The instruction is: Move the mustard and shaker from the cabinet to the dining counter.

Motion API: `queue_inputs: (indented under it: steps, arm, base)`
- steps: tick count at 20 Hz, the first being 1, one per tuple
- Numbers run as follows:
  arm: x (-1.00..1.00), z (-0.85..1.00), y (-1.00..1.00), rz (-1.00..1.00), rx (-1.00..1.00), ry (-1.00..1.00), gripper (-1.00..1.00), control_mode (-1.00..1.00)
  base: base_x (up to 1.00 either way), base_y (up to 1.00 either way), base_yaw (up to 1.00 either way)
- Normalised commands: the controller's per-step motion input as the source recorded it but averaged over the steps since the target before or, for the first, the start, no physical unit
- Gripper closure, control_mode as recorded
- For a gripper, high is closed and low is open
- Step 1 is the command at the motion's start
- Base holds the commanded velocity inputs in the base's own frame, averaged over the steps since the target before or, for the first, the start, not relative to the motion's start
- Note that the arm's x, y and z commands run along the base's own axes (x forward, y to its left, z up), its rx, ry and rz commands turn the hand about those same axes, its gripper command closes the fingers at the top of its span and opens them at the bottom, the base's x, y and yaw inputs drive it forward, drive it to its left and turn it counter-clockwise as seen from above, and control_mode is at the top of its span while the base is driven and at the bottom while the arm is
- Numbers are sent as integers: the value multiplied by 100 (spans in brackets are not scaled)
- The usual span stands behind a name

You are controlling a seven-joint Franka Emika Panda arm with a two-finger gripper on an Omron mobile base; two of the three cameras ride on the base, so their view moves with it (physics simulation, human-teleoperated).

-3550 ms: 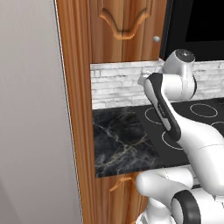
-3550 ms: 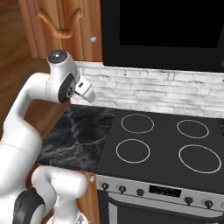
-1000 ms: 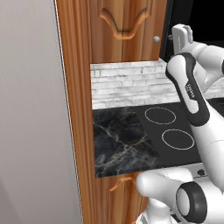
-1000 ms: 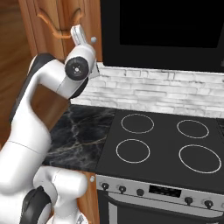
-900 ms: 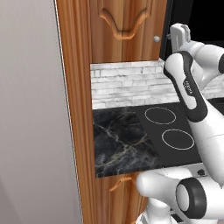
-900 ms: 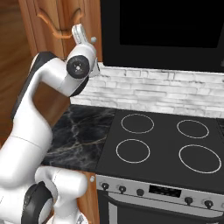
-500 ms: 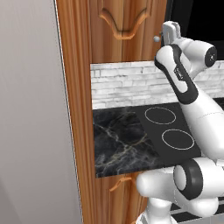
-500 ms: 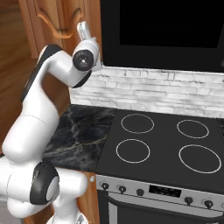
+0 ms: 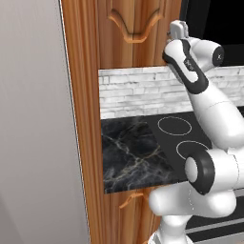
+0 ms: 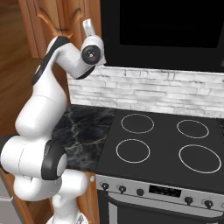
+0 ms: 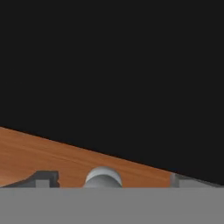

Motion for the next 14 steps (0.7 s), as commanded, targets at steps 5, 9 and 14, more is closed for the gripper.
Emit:
queue_inputs:
  steps: [5,9,14]
  arm:
    - [61,0,0,3,5,0,-100,-100]
    - [40,-5,0,1,2,1,100,-100]
    - [1,0,0,0,0,0,100,-100]
  base:
    - [0,0,0]
    - [0,0,0]
    - [0,0,0]
